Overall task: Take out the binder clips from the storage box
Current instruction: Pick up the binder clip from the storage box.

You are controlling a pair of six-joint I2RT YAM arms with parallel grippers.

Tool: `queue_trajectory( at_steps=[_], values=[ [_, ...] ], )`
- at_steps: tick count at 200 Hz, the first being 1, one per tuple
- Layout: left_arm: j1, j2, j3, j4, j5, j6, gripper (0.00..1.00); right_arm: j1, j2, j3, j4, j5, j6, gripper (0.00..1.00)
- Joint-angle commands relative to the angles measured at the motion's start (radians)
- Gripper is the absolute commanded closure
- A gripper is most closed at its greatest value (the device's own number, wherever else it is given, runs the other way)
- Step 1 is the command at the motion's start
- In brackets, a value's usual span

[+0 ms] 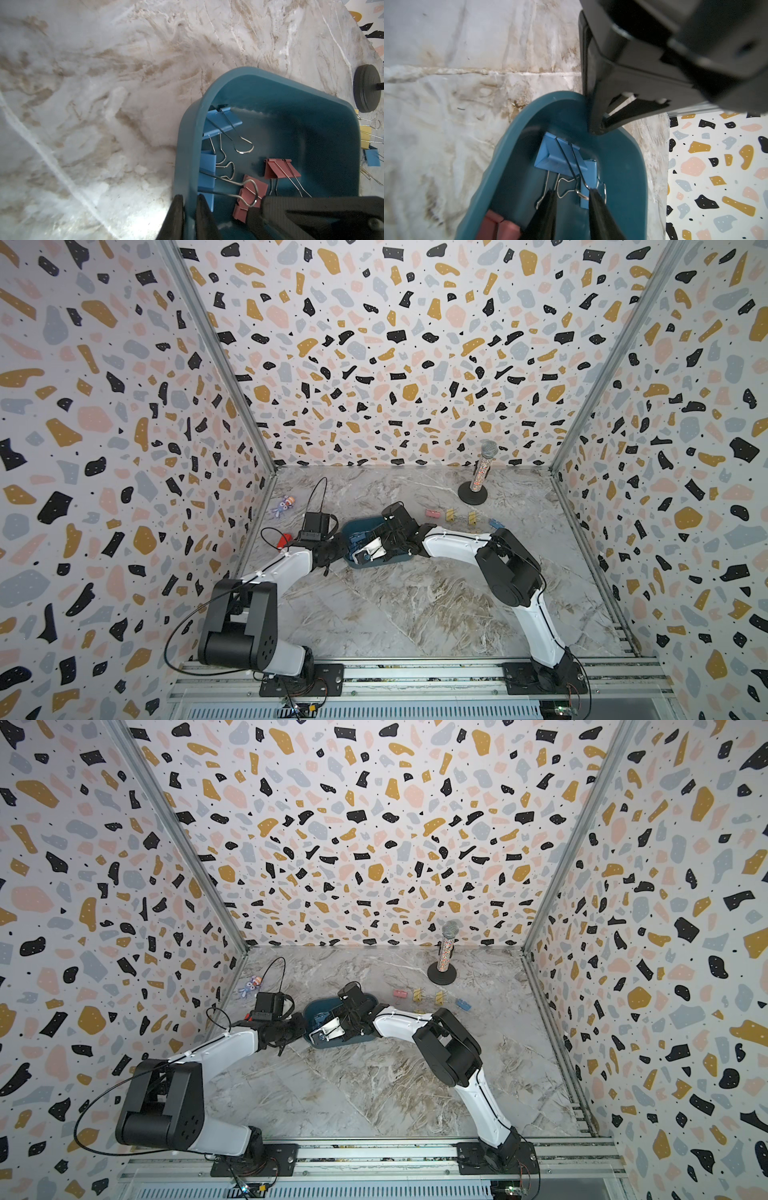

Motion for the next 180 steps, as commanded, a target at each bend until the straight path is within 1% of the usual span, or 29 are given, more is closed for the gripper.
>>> queue_trajectory(
  at_steps=[1,57,107,138,180],
  values=[
    [0.009,0.01,0.029,0.014,0.002,0.009,0.84,0.005,0.004,0.03,0.025,0.015,-0.018,0.68],
    [0.008,0.006,0.029,0.015,0.005,0.008,0.84,0.009,0.025,0.046,0.021,0.041,-0.052,0.67],
    [0.008,0.005,0.029,0.014,0.007,0.009,0.84,0.011,0.044,0.075,0.015,0.032,-0.052,0.68],
    [0.008,0.006,0.03,0.015,0.008,0.009,0.84,0.013,0.055,0.091,0.011,0.033,-0.053,0.72],
    [0.008,0.004,0.028,0.015,0.008,0.009,0.84,0.013,0.063,0.103,-0.006,0.033,-0.058,0.84]
  ],
)
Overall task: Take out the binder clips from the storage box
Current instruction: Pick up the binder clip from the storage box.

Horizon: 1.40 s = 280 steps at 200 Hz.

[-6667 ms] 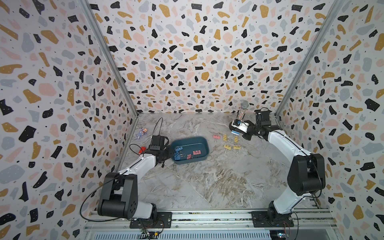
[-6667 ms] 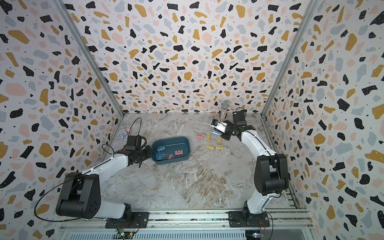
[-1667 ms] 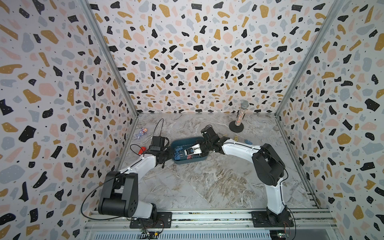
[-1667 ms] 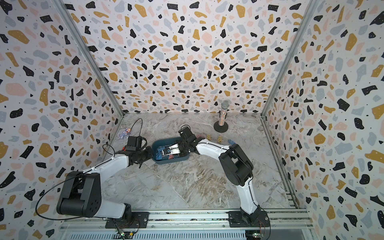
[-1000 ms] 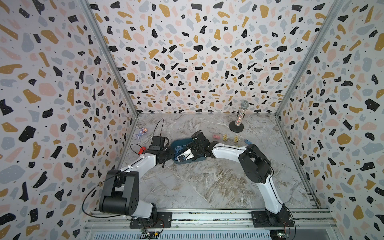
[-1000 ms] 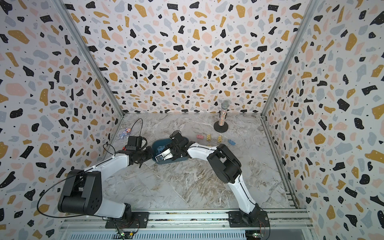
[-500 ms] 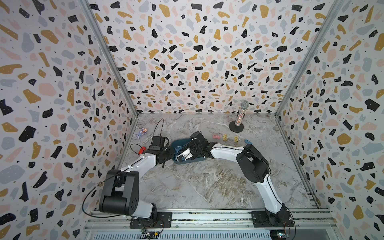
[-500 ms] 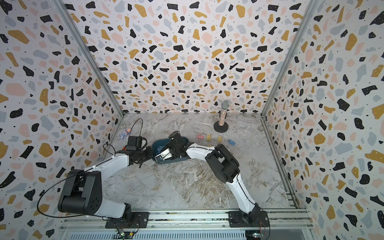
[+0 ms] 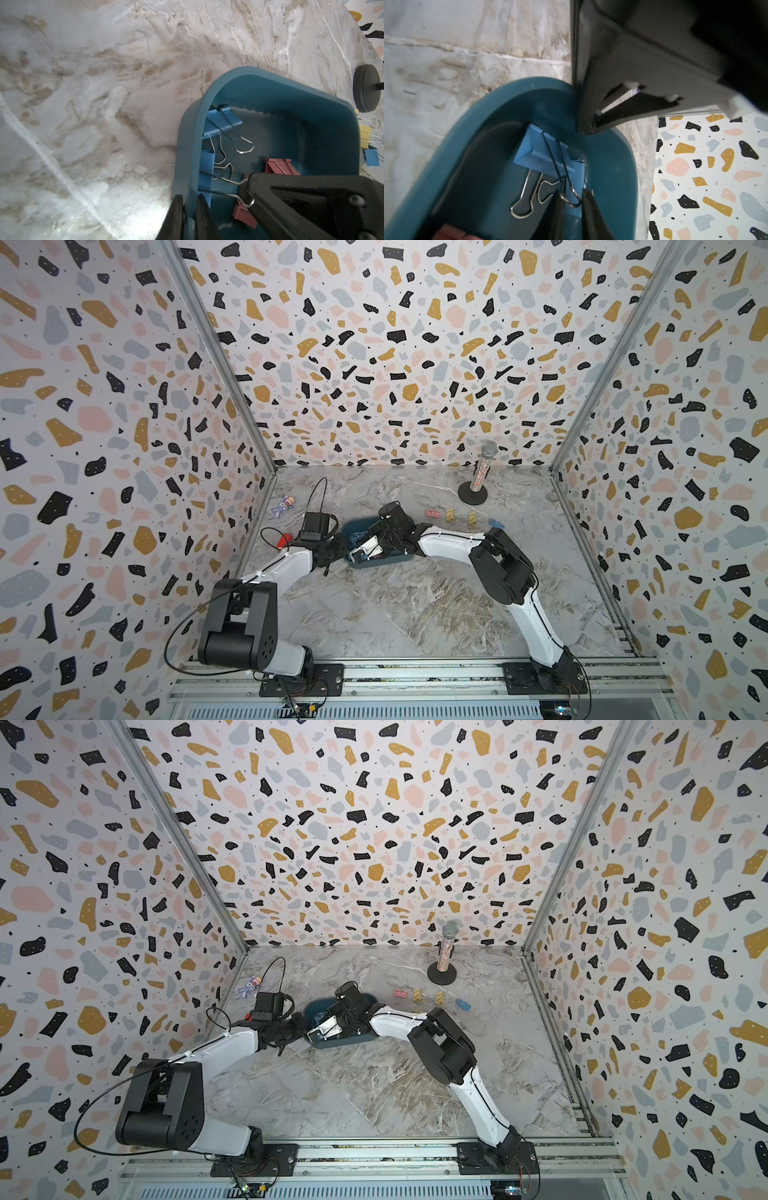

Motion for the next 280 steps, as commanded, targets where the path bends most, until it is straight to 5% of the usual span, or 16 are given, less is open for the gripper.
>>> queue_trajectory(
  at_steps=[1,65,280],
  values=[
    [0.007,0.004,0.028,0.016,0.005,0.009,0.84,0.006,0.005,0.038,-0.026,-0.007,0.0,0.84],
    [0.008,0.003,0.025,0.016,0.003,0.009,0.84,0.006,-0.001,0.035,-0.036,-0.008,-0.002,1.0],
    [0.011,-0.006,0.021,0.016,-0.006,0.006,0.83,-0.069,-0.239,-0.122,-0.011,0.055,0.038,1.0]
  ],
)
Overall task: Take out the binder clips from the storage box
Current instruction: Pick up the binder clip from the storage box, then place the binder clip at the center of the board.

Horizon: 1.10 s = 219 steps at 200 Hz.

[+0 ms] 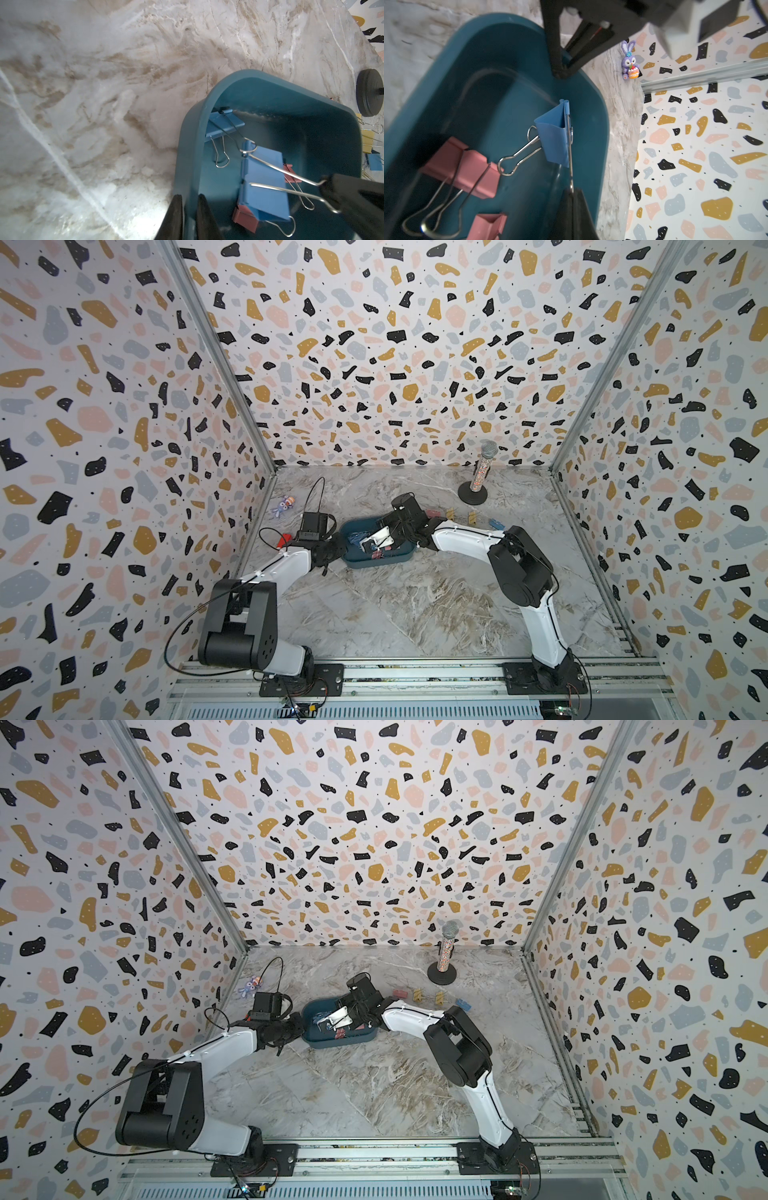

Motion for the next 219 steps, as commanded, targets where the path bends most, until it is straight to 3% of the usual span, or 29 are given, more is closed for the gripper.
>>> queue_trajectory(
  at_steps=[1,107,219],
  values=[
    [0.002,-0.006,0.021,0.017,-0.001,0.003,0.83,-0.009,-0.092,-0.022,0.006,-0.002,0.031,1.0],
    [0.004,-0.008,0.021,0.017,0.002,-0.003,0.82,-0.042,-0.311,-0.192,-0.024,0.061,0.06,1.0],
    [0.004,-0.034,-0.002,0.027,-0.014,-0.006,0.81,-0.188,-0.719,-0.532,-0.158,0.52,0.15,1.0]
  ],
)
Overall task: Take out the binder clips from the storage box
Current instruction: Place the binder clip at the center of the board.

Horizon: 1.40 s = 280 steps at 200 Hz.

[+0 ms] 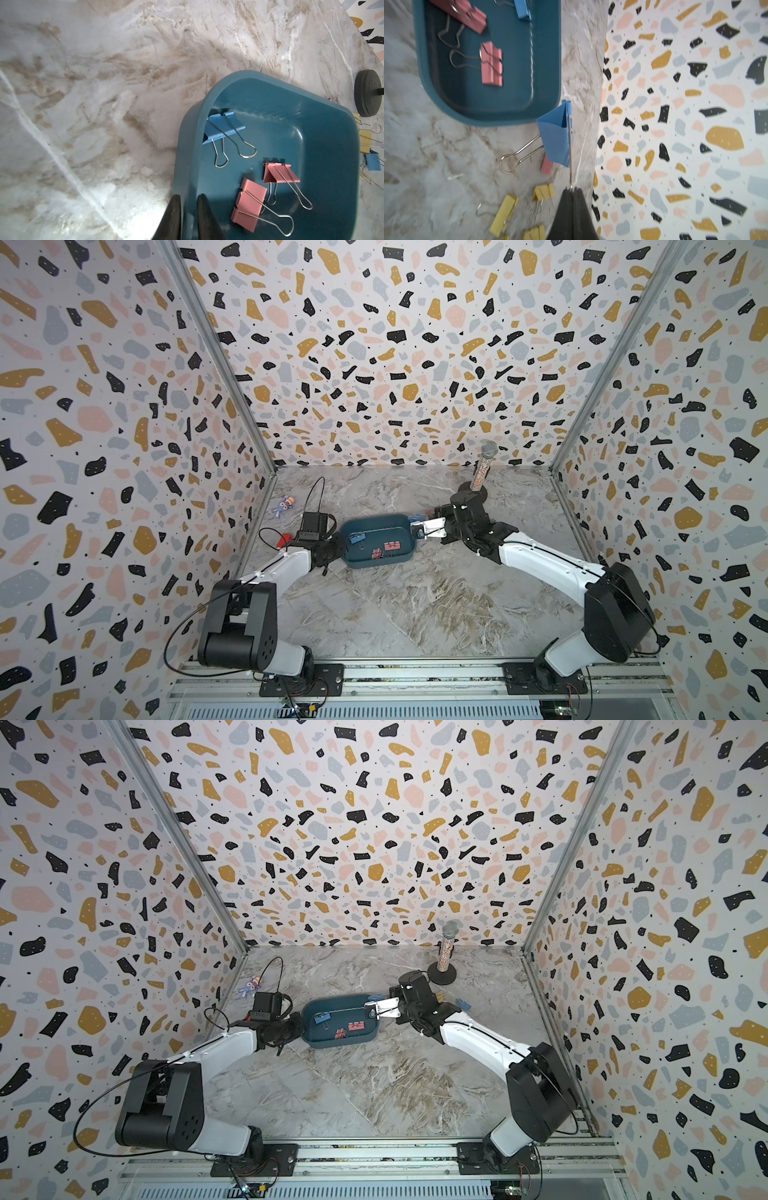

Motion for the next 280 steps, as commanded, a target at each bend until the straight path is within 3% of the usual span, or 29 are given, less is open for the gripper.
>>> queue_trajectory(
  at_steps=[1,99,168,280],
  values=[
    [0.004,-0.028,-0.003,0.026,-0.014,-0.003,0.8,-0.031,-0.098,-0.054,-0.059,0.151,0.046,1.0],
    [0.004,-0.028,-0.011,0.03,-0.021,-0.006,0.8,-0.189,-0.304,-0.258,-0.164,0.323,0.136,1.0],
    [0.002,-0.046,-0.02,0.042,-0.006,-0.021,0.8,-0.277,-0.257,-0.306,-0.113,0.387,0.151,1.0],
    [0.003,-0.044,-0.032,0.054,-0.002,-0.023,0.8,-0.289,-0.098,-0.317,-0.049,0.437,0.155,1.0]
  ],
)
